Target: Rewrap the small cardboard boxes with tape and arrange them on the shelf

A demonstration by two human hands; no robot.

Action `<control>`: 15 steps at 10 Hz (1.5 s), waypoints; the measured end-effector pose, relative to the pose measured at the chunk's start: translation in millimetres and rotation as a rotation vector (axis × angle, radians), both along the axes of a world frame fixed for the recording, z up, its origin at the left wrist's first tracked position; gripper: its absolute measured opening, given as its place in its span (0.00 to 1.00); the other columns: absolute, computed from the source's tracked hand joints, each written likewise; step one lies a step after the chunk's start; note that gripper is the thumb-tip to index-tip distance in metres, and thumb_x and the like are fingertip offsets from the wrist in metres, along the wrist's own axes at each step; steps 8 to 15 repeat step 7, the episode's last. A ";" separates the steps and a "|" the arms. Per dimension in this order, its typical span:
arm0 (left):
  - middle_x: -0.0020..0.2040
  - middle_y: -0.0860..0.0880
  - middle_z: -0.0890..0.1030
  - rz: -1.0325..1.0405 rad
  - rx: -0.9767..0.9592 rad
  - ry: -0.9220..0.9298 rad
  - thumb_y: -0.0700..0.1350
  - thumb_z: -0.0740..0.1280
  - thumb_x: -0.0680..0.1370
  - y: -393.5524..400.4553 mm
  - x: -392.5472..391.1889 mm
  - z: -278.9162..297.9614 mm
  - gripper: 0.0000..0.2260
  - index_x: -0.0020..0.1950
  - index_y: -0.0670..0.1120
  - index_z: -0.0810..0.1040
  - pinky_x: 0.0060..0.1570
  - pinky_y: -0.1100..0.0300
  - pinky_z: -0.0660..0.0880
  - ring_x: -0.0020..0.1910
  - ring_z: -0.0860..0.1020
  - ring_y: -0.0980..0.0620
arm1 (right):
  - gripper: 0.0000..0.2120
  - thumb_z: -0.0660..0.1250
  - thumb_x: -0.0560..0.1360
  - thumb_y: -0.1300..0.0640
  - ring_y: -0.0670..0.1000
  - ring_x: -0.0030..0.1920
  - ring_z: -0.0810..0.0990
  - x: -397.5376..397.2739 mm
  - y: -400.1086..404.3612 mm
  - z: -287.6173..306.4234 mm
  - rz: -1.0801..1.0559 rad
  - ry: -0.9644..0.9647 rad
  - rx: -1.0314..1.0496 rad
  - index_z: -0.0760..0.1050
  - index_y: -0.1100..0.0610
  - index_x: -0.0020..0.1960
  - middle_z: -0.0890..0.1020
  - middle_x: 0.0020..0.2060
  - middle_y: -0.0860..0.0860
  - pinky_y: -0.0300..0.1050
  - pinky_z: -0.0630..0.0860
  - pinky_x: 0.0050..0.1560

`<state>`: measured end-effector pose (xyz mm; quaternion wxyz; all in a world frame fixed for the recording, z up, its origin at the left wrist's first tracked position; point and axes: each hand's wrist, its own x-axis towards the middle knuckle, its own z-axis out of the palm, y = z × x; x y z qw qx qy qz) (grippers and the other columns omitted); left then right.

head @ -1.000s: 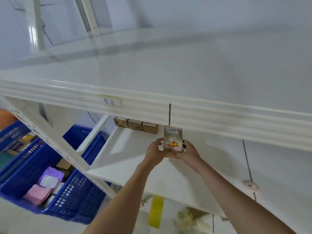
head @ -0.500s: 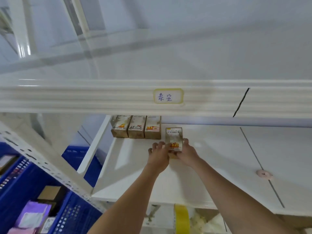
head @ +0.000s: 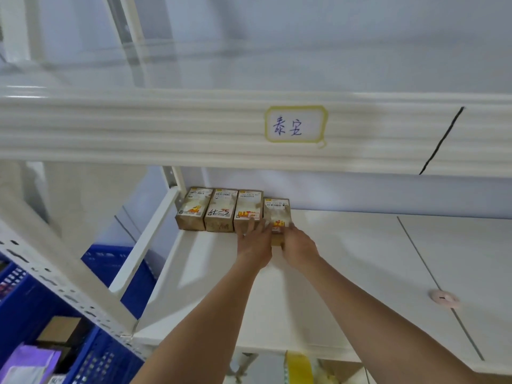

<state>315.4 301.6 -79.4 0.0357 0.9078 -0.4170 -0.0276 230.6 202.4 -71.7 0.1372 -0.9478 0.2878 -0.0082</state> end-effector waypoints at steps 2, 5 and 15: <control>0.83 0.50 0.50 0.002 0.066 -0.031 0.45 0.57 0.83 -14.2 13.5 -4.7 0.30 0.83 0.52 0.48 0.75 0.30 0.43 0.82 0.46 0.42 | 0.28 0.62 0.78 0.61 0.61 0.65 0.75 26.7 -5.0 -1.2 0.008 0.113 -0.011 0.61 0.60 0.77 0.63 0.75 0.62 0.53 0.75 0.60; 0.83 0.51 0.47 0.017 0.066 0.014 0.46 0.57 0.83 -29.0 27.0 -8.5 0.31 0.83 0.52 0.46 0.74 0.30 0.42 0.82 0.46 0.44 | 0.34 0.64 0.78 0.61 0.61 0.73 0.66 38.1 -10.3 -5.0 -0.027 0.083 0.007 0.53 0.62 0.80 0.54 0.79 0.62 0.54 0.71 0.67; 0.83 0.49 0.42 0.041 0.024 0.126 0.48 0.60 0.83 -30.5 24.3 -5.5 0.35 0.83 0.53 0.41 0.74 0.30 0.42 0.82 0.42 0.42 | 0.41 0.67 0.77 0.57 0.62 0.77 0.58 35.7 -9.7 11.2 -0.023 0.122 0.106 0.47 0.57 0.82 0.49 0.80 0.59 0.57 0.61 0.76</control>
